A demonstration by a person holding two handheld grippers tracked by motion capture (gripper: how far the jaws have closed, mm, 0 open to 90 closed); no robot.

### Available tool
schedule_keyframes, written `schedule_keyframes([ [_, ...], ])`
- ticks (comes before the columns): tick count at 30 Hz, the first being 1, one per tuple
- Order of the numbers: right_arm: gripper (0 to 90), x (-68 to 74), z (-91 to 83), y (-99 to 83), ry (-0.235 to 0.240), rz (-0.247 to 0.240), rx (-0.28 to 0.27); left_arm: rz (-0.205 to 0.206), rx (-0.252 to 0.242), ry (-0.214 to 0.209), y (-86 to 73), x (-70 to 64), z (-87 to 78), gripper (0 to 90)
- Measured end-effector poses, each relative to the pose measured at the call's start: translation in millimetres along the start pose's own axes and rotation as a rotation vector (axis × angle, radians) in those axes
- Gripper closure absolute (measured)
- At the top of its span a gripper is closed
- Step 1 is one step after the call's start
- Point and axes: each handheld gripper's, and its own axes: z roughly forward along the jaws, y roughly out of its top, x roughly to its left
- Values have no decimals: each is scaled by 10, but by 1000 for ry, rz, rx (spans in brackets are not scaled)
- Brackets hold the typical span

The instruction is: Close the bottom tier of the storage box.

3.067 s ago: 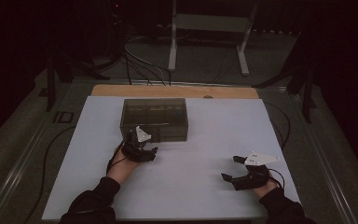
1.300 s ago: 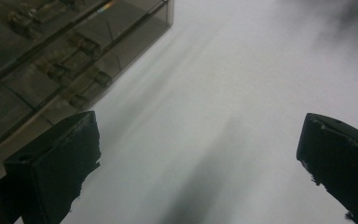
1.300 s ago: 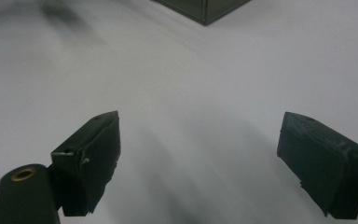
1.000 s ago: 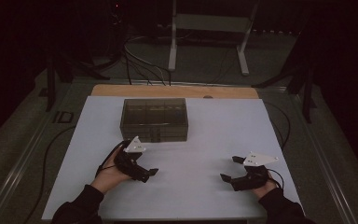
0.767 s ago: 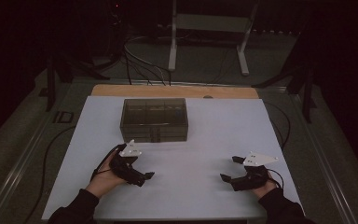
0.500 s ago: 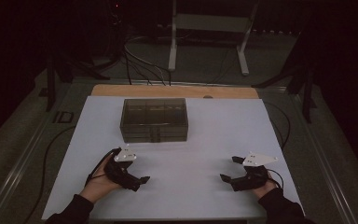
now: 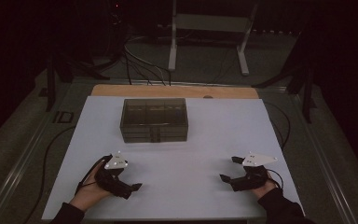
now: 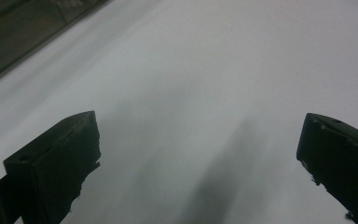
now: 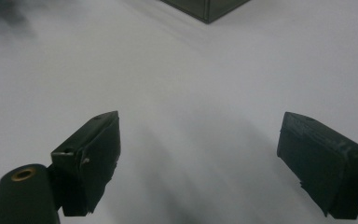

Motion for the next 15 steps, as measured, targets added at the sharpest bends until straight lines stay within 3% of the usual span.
schedule_keyframes([
  [5, 136, -1, 5, 0, 0, -2, 1, -4, 4, -7, -79, 8, -37, 0],
  [15, 136, 1, 4, -1, 3, -1, 4, 34, 26, -25, -233, 14, -64, 0],
])
